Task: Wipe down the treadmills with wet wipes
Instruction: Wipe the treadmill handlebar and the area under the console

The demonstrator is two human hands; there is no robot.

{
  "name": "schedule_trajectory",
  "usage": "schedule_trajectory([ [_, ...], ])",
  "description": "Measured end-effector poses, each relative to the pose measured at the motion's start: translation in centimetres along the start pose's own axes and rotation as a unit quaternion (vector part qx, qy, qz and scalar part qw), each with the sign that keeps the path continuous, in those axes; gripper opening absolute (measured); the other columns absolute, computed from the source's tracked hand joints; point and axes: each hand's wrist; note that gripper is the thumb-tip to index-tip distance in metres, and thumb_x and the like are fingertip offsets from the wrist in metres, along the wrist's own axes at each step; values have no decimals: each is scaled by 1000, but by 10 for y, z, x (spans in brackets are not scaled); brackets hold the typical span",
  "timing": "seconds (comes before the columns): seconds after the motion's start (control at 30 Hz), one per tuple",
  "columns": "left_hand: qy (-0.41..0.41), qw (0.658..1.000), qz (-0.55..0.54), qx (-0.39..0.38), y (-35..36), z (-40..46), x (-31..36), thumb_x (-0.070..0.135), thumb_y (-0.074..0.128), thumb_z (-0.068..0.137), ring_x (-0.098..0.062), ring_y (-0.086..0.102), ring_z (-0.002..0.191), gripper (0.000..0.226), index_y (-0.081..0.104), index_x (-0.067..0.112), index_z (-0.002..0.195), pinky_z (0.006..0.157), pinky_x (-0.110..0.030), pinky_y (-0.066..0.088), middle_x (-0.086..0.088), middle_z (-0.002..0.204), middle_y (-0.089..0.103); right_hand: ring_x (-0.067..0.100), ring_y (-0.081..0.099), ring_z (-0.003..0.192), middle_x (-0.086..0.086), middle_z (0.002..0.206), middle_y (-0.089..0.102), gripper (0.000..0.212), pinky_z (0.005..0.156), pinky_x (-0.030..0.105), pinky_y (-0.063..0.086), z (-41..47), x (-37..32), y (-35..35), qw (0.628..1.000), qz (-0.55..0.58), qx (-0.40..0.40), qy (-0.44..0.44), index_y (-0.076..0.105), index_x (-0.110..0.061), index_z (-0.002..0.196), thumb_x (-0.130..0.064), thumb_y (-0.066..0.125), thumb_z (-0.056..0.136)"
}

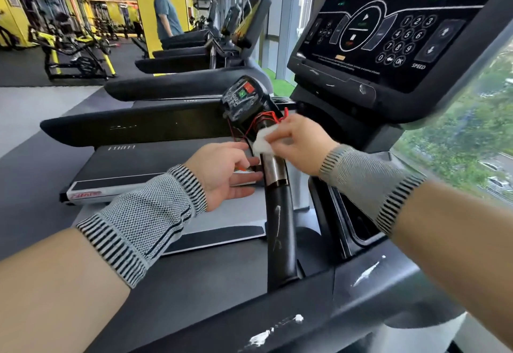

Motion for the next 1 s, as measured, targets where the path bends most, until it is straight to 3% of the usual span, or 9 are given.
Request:
schedule_trajectory([
  [0.13,-3,1000,8,-3,-2,-3,-7,-4,37,88,-23,68,85,47,49,17,129,70,-34,52,-9,115,65,3,50,89,-10,92,47,16,80,6,36,-48,9,10,995,16,-20,-95,75,-18,99,-16,65,87],
  [0.33,-6,1000,18,-7,1,-9,-9,-4,38,89,-22,67,90,45,51,16,127,69,-34,50,-6,106,67,8,51,101,-3,110,51,23,92,18,37,2,0,5,1000,-16,7,-2,72,-21,106,-30,66,85],
  [0.5,-21,999,26,-25,-3,-14,-11,-3,35,91,-22,68,89,37,54,17,116,70,-34,50,-6,100,68,1,50,82,-11,91,49,11,83,17,42,-35,1,9,996,-25,-46,-75,75,-22,88,-31,70,83],
  [0.6,-35,999,26,-26,-3,-14,-15,-1,37,91,-22,68,90,41,54,12,126,72,-35,51,-7,106,67,-2,53,84,-15,89,52,5,80,8,39,-23,5,5,998,54,-8,-9,69,-27,85,-31,71,82],
  [0.73,-50,998,20,-25,-2,-17,-13,5,42,93,-22,68,92,31,57,11,120,80,-37,51,-11,121,65,7,59,84,-13,85,61,7,85,24,49,-23,10,9,992,110,22,53,66,-27,78,-28,73,79],
  [0.87,-53,998,19,-36,-4,-20,-15,21,49,96,-21,69,89,28,60,9,120,76,-36,51,-8,111,69,5,60,74,-12,74,64,15,76,25,50,-67,11,10,991,101,-80,34,64,-33,70,-24,72,79],
  [0.93,-56,997,18,-41,-5,-22,-18,28,49,97,-21,70,87,30,61,11,119,74,-36,52,-5,105,70,-1,55,64,-15,64,60,10,68,20,44,-65,10,11,992,108,-50,30,63,-33,70,-30,68,77],
  [1.0,-63,996,23,-57,-6,-26,-22,35,45,99,-22,70,91,33,62,14,117,76,-37,51,-3,108,70,-2,52,67,-16,70,56,6,71,19,41,-55,8,16,998,64,11,22,66,-30,79,-25,67,82],
])
Point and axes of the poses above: each hand's wrist, its own z-axis towards the middle knuckle, its own y-axis out of the palm, x = y × z
